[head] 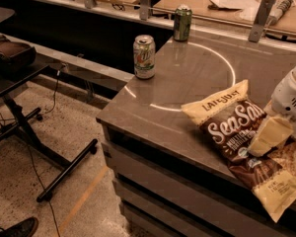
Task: Move brown chip bag near 7up can
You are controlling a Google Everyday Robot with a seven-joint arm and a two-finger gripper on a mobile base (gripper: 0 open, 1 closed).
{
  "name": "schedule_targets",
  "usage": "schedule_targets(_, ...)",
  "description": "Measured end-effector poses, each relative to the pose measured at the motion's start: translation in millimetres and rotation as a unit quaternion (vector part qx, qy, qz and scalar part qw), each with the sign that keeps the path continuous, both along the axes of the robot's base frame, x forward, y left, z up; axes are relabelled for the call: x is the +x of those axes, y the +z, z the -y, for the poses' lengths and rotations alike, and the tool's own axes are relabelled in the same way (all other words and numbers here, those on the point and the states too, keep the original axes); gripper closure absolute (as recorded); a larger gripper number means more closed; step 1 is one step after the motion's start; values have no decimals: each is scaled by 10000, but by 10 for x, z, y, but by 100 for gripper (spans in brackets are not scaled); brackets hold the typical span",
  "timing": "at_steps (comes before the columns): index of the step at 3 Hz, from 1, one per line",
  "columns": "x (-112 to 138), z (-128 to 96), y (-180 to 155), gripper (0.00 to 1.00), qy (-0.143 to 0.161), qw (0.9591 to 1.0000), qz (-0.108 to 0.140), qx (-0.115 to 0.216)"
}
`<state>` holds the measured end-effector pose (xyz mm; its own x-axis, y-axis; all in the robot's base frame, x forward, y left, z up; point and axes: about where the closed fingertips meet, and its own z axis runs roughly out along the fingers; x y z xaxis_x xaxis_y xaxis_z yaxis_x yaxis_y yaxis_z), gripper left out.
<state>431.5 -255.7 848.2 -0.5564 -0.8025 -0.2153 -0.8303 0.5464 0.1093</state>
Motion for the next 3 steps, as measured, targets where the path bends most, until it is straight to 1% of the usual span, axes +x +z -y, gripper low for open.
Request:
schedule_targets(1, 2, 0, 12, 96, -2, 10000, 9, 6)
schedule_targets(2, 3, 1, 13, 100, -3, 10000, 10, 6)
schedule_targets(3, 265, 174, 307, 100, -50, 9985, 506, -194)
